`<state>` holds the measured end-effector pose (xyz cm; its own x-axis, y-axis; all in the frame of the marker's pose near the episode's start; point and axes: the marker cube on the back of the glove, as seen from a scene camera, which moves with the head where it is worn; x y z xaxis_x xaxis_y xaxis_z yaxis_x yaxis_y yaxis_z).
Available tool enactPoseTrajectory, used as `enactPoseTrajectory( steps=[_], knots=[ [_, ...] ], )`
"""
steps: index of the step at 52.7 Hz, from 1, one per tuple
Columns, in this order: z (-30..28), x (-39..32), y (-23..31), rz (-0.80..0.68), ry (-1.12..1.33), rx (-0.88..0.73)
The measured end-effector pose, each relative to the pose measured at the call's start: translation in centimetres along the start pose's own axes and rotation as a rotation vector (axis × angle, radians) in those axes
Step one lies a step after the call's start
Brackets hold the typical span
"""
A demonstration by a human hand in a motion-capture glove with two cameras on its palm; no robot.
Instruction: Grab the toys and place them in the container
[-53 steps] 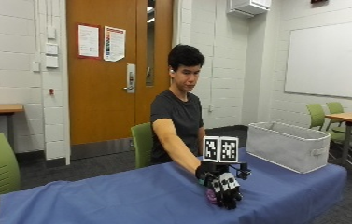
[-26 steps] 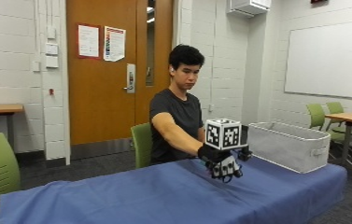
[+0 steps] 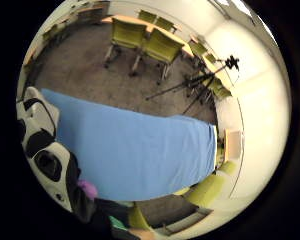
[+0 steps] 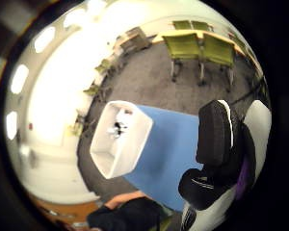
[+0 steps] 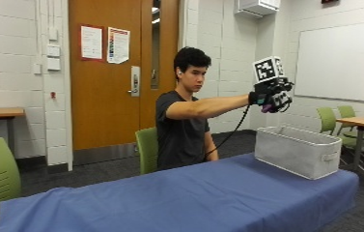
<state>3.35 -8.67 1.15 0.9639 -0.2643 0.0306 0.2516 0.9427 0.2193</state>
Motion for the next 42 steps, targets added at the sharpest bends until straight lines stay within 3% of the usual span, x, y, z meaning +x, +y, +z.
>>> enactPoseTrajectory(
  steps=[4,8,15,20,26,31,34,42],
  knots=[
    [-2.1,-6.2,-0.4,-0.207,-0.126,0.019],
    [-2.2,-8.5,-1.8,-0.107,-0.050,0.029],
    [-2.7,-19.9,-2.9,-0.223,-0.074,0.036],
    [-1.7,-26.8,-3.0,-0.206,-0.099,0.023],
    [0.6,-22.8,-3.6,-0.410,-0.160,0.012],
    [1.3,-25.8,-3.8,-0.264,-0.230,0.014],
    [1.4,-26.9,-3.4,-0.264,-0.301,-0.019],
    [3.2,-27.0,-1.3,-0.500,-0.301,-0.197]
  ],
)
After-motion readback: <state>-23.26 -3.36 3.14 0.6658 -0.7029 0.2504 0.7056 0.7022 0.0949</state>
